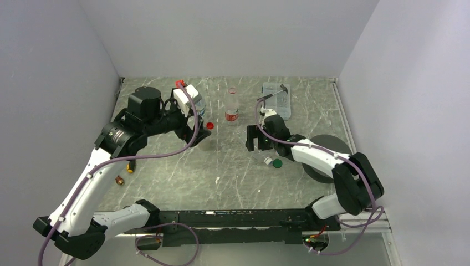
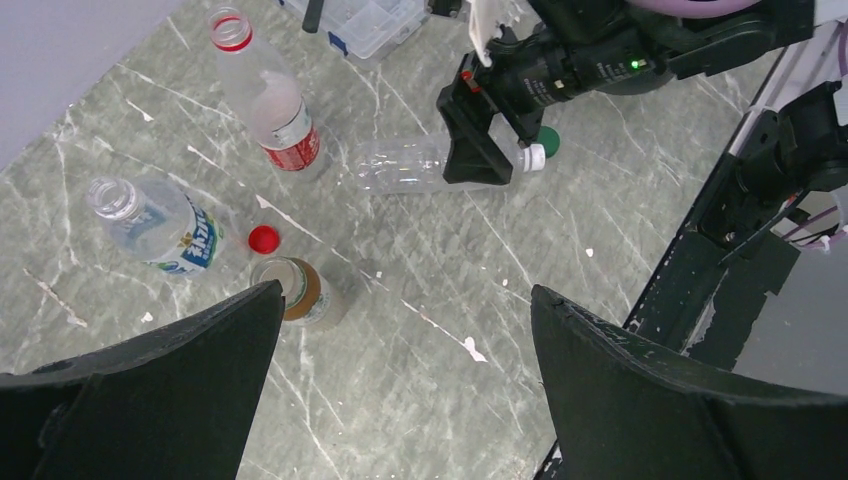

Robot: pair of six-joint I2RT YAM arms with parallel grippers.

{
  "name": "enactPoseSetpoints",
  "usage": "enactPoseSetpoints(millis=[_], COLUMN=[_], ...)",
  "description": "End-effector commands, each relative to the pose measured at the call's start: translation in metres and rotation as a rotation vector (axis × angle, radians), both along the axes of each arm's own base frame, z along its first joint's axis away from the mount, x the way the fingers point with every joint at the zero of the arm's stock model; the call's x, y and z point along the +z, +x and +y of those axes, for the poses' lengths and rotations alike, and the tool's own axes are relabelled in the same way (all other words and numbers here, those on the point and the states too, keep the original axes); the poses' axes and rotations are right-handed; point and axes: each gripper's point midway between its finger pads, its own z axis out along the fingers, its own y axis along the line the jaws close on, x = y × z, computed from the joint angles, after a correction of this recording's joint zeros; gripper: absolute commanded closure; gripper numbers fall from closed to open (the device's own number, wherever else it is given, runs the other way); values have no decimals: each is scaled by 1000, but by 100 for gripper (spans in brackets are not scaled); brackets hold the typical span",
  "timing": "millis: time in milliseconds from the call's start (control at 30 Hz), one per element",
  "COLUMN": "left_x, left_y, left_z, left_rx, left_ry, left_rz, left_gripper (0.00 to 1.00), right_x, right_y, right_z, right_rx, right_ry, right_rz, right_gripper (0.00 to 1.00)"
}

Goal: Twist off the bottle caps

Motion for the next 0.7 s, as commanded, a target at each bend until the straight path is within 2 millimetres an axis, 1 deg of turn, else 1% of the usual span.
enactPoseSetpoints(millis=[0, 100, 133, 300, 400, 467, 567, 667], left_x=[12, 14, 14, 15, 15, 15, 14, 11], left_y=[-4, -5, -6, -9, -11, -12, -15, -20], left_z=[-4, -4, -4, -6, -6, -6, -7, -8], left_rx=[-40, -45, -50, -67, -84, -95, -116, -151], left_ry=[-23, -25, -26, -26, -23, -20, -16, -4], left_rz=[-28, -31, -31, -29, -32, -37, -45, -58], left_gripper=[1, 1, 1, 1, 0, 1, 1, 1], right_x=[-1, -15, -22, -42, -50, -53, -54, -47], right_y=[9, 6, 4, -5, -12, -14, -18, -20], right_z=[14, 16, 17, 27, 32, 32, 29, 29], right_rx=[11, 18, 22, 50, 51, 43, 30, 22], right_ry=[61, 37, 20, -45, -82, -109, -155, -169], right_rz=[-28, -3, 10, 31, 41, 43, 44, 24], right_gripper=[0, 0, 0, 0, 0, 5, 21, 40])
